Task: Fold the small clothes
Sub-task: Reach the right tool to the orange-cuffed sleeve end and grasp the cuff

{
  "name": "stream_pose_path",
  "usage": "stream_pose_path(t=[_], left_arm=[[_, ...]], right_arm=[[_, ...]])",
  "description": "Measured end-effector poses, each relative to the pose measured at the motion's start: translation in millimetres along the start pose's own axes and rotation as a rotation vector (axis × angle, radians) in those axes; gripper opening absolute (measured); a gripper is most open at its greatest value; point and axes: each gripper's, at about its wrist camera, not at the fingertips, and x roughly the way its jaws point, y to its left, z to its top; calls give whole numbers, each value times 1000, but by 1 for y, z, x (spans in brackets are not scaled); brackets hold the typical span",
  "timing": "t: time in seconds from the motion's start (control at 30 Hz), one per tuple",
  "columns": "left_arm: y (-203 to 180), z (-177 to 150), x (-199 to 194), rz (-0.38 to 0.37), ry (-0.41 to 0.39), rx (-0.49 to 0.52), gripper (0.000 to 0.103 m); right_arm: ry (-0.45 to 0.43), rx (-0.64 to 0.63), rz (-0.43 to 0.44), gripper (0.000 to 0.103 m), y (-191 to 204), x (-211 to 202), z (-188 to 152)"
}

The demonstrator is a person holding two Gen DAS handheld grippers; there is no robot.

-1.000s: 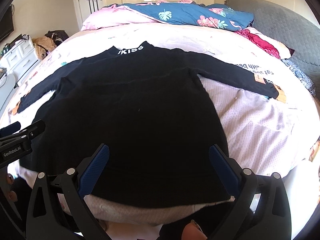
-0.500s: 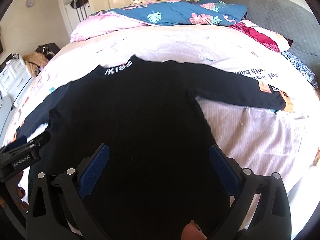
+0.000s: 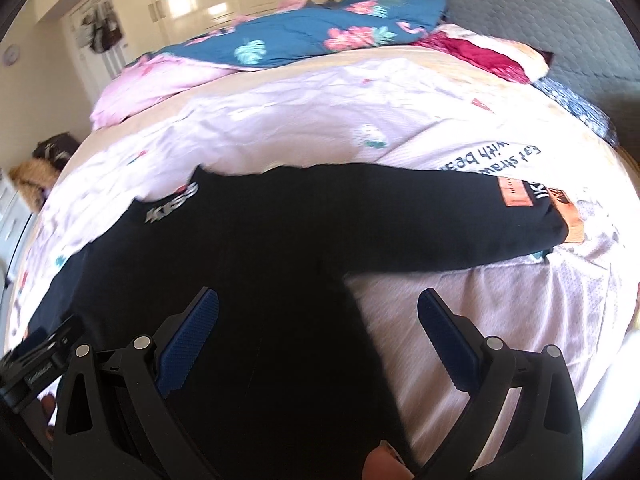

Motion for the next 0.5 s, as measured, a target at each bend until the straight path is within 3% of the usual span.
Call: stream_pose_path(t=[0.37, 0.5], left_arm=[[-11, 18, 41, -18, 24, 18, 95], [-19, 20, 45, -30, -7, 57, 95]], right_arm=[[7, 192, -104, 99, -68, 41, 32], [14, 259, -152, 99, -102, 51, 34]])
